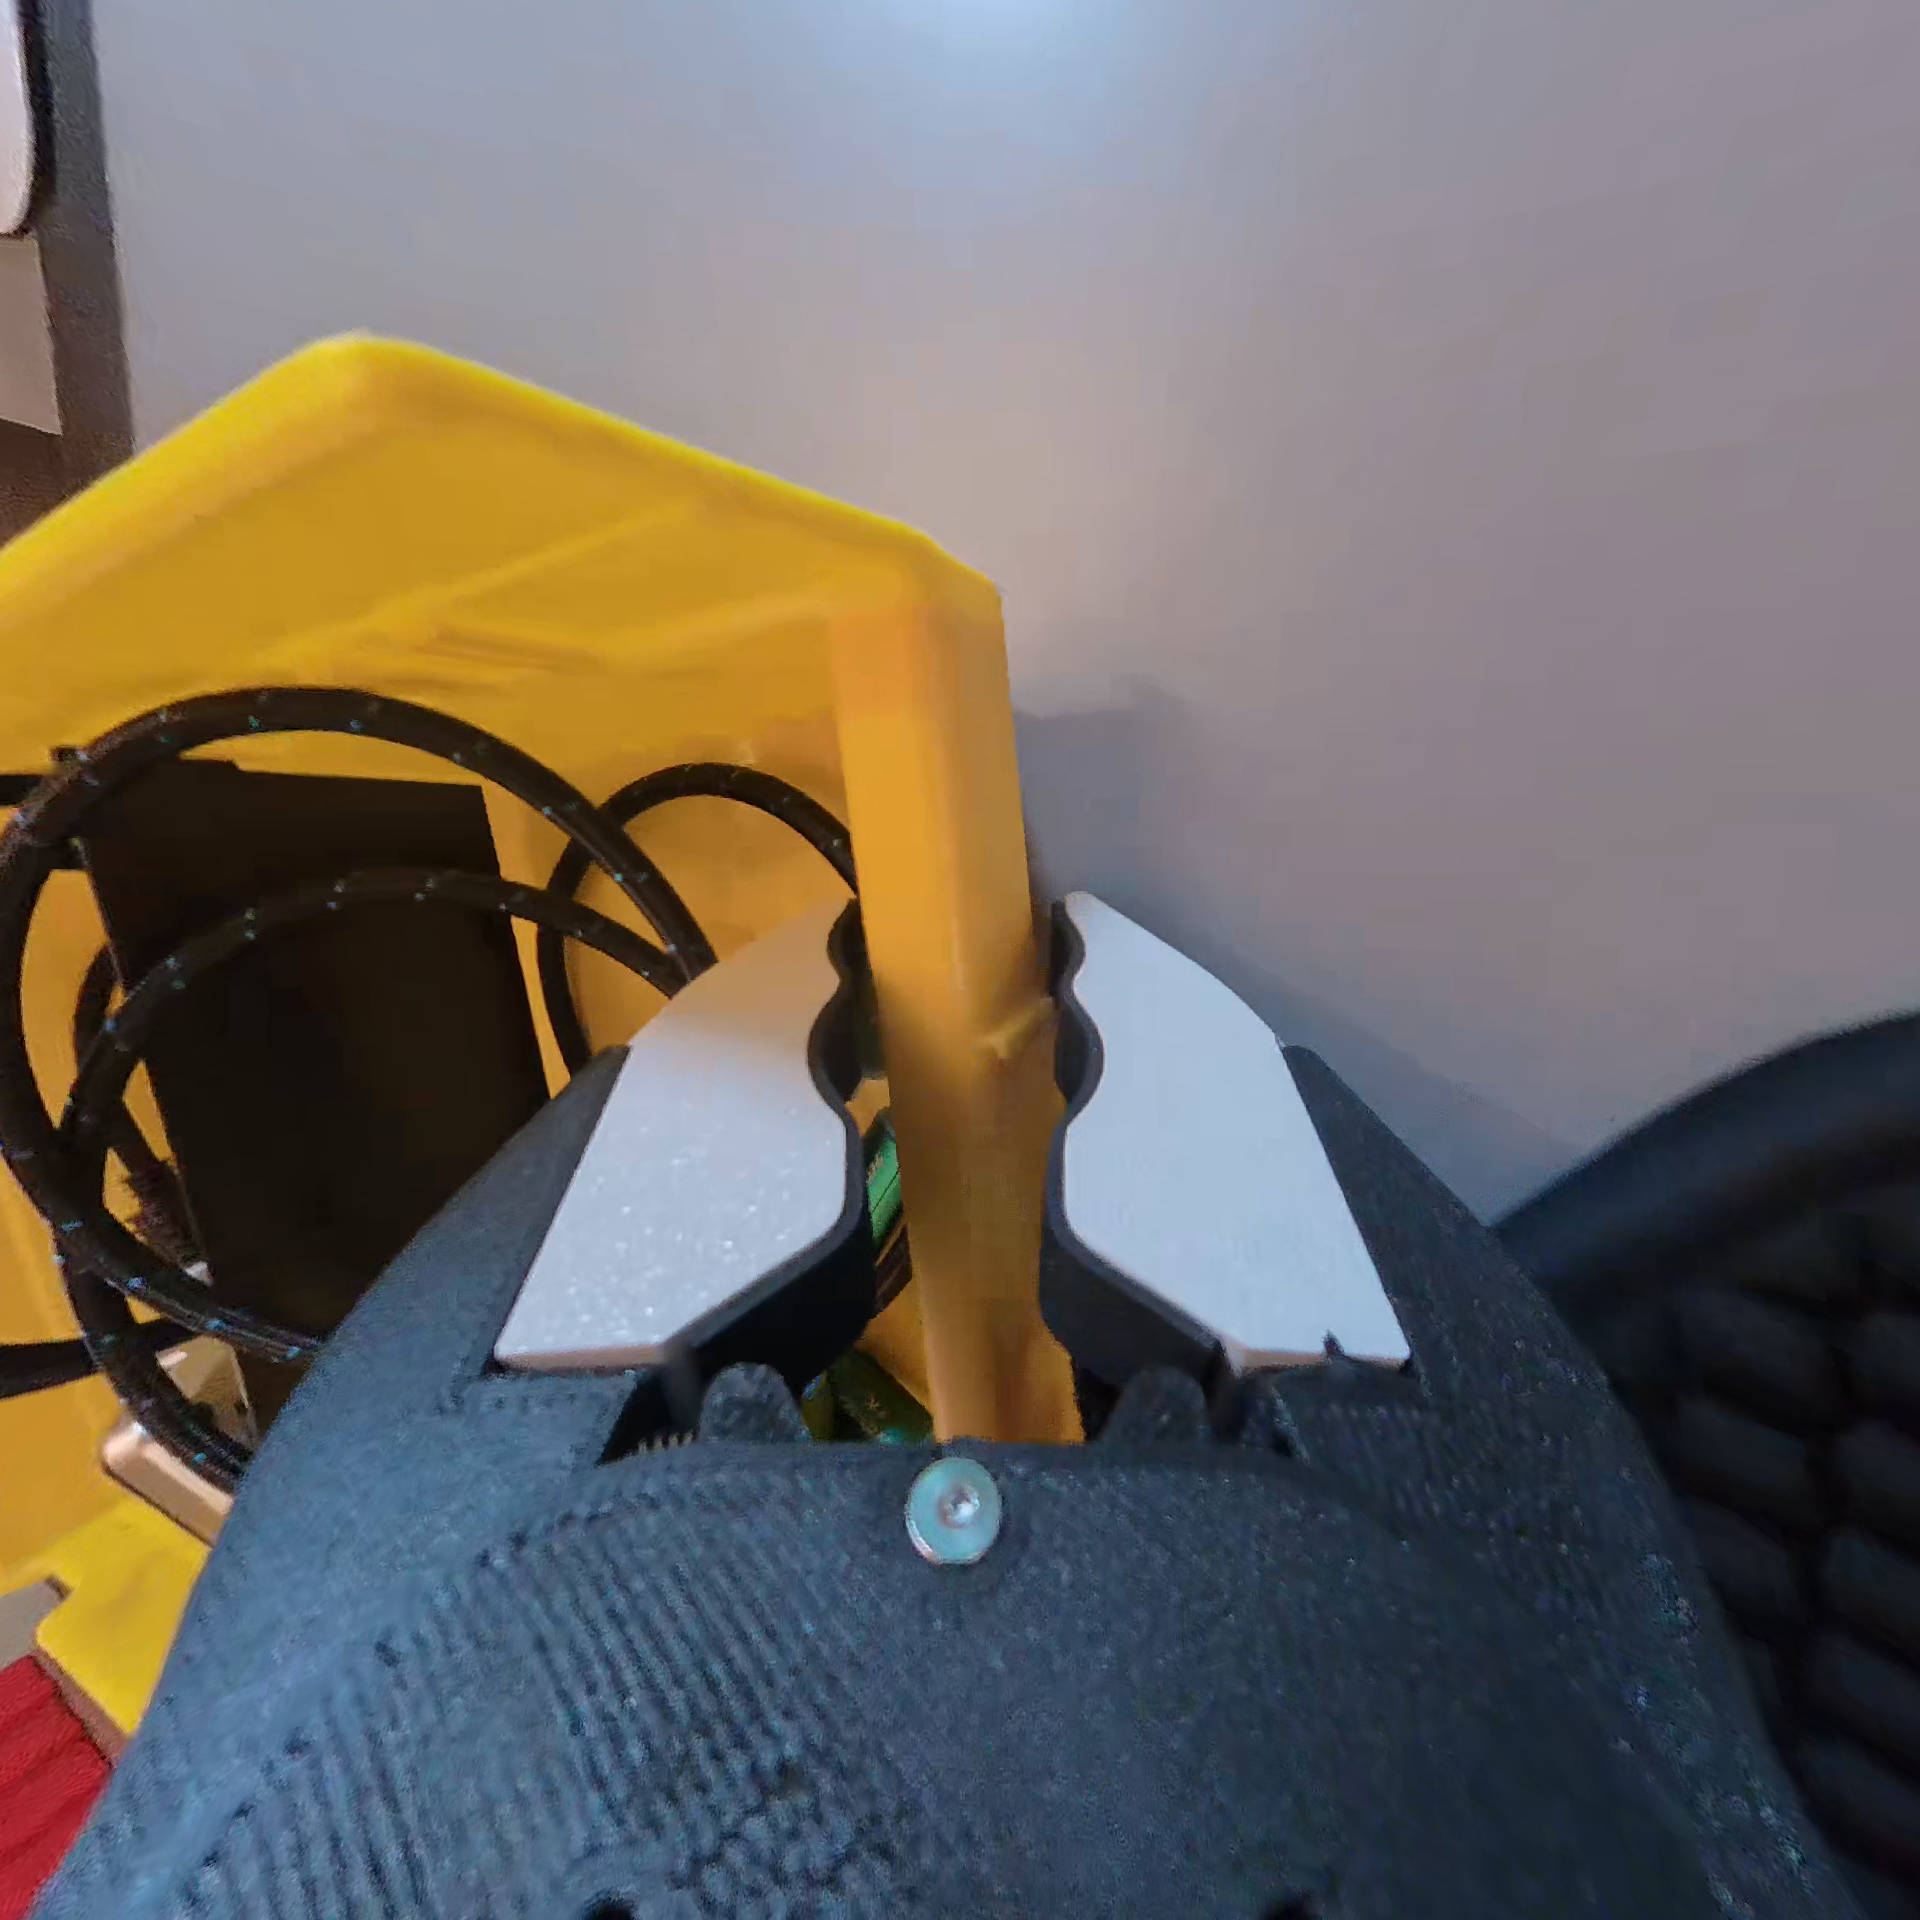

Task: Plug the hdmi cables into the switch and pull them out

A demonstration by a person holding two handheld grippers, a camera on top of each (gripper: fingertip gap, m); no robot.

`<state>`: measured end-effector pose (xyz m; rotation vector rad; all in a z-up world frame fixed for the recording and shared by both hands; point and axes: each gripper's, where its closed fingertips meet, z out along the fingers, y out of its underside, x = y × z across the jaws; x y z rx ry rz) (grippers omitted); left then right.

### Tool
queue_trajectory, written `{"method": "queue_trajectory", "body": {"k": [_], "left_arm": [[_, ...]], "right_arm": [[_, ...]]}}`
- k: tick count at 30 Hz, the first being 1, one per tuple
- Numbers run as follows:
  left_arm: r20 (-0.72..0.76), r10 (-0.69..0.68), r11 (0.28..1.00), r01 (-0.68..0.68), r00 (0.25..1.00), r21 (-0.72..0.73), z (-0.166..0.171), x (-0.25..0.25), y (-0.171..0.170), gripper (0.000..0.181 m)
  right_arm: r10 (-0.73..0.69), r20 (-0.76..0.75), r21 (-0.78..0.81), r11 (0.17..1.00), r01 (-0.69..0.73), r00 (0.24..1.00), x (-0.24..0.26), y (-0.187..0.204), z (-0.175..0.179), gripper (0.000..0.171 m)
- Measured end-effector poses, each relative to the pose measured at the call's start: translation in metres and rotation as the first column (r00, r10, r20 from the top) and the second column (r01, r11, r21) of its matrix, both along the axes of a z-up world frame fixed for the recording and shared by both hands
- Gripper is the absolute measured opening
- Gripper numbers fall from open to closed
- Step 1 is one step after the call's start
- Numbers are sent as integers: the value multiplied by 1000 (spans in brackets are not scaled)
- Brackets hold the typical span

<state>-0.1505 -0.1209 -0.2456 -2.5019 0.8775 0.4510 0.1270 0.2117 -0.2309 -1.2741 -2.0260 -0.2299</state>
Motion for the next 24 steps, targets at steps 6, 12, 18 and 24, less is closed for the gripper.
{"method": "queue_trajectory", "body": {"k": [6, 12, 18, 24], "left_arm": [[-22, 61, 995, -59, 998, 82, 4, -33, 47, 28], [4, 98, 983, -97, 995, 155, 16, -53, 80, 33], [371, 34, 822, -237, 928, 518, 132, -59, 75, 34], [512, 106, 658, -446, 853, 607, 195, -137, 63, 35]], "right_arm": [[-66, -311, -219, 976, -3, 948, -50, -17, 54, 43], [-184, -663, -450, 873, -189, 726, -112, -56, 148, 42], [-348, -805, -507, 824, -253, 480, -125, -33, 171, 37], [-325, -829, -468, 849, -246, 456, -114, -24, 177, 37]]}}
